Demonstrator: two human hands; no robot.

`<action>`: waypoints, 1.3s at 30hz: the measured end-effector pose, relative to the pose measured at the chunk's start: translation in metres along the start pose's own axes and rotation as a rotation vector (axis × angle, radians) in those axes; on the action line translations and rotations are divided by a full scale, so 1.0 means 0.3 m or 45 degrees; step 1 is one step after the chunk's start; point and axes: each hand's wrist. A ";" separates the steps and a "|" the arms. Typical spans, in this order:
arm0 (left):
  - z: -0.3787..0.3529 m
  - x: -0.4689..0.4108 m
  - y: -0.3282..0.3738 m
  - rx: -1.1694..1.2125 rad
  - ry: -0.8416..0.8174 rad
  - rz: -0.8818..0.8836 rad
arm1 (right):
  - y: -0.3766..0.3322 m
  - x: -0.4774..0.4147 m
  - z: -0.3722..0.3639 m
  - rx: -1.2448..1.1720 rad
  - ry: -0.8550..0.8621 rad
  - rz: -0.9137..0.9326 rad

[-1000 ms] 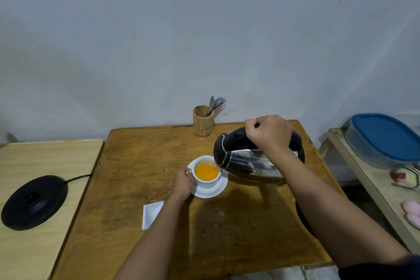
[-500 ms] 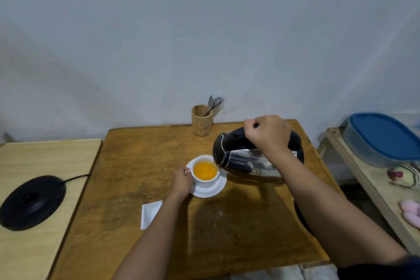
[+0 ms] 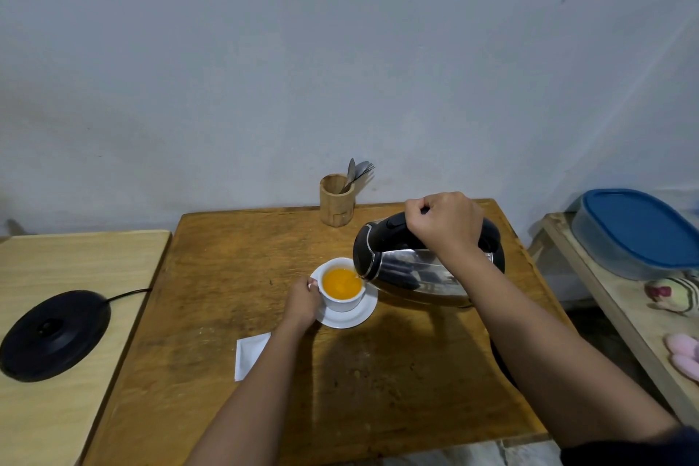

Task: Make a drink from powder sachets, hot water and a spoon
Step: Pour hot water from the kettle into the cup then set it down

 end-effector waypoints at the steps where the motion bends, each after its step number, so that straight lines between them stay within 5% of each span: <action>1: 0.000 0.000 0.000 0.000 0.001 -0.003 | 0.000 0.001 0.001 0.002 0.009 0.003; 39: 0.000 -0.004 0.002 -0.016 -0.026 0.000 | -0.025 -0.010 0.022 0.003 0.016 0.000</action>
Point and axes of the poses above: each hand's wrist, its own x-axis away from the middle knuckle, its own z-axis out of the back of the hand, y = z × x, and after that the axes turned 1 degree about z, right-handed
